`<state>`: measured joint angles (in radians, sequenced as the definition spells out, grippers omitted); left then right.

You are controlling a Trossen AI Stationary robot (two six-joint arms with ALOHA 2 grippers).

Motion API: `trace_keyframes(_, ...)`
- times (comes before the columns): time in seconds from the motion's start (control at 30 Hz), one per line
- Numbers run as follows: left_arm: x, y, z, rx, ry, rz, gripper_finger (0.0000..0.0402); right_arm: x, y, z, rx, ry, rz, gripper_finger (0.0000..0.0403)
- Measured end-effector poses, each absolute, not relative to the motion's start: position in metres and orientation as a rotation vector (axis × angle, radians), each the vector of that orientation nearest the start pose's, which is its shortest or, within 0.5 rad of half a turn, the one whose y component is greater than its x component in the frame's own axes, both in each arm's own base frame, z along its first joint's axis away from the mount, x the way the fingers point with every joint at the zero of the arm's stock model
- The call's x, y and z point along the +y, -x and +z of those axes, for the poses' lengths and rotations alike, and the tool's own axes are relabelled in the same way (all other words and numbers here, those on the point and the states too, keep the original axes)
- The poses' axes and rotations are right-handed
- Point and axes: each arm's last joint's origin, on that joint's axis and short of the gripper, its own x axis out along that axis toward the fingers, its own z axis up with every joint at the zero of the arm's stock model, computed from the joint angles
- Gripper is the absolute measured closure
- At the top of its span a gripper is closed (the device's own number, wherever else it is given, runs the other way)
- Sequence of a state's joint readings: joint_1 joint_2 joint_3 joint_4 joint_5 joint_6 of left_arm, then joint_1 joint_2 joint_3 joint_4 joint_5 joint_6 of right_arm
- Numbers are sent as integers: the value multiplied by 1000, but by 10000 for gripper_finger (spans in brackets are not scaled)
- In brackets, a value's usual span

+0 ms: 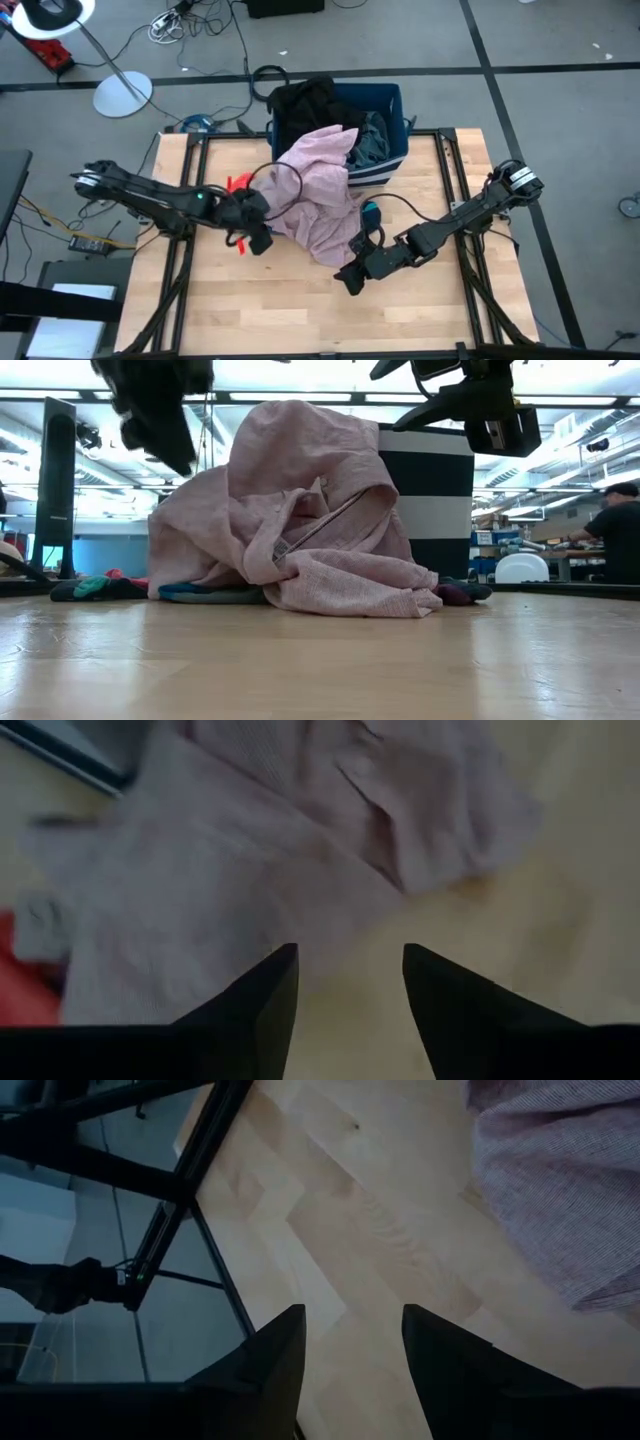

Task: Sort clothes
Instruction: Put the pink shirt into the blue bin

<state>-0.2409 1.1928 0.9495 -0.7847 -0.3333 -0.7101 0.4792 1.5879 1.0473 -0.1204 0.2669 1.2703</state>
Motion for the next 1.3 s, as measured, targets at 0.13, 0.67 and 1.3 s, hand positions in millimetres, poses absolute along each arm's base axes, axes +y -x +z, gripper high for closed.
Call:
trace_keyframes(0.13,-42,-227,241,847,220,433,214,152,-306,234,649,-996,-205,234)
trace_keyframes(0.67,9,-298,149,786,202,467,231,160,-303,235,688,-1056,-155,234)
trace_keyframes(1.3,-22,-330,276,705,165,302,400,157,-304,235,677,-1002,-153,234)
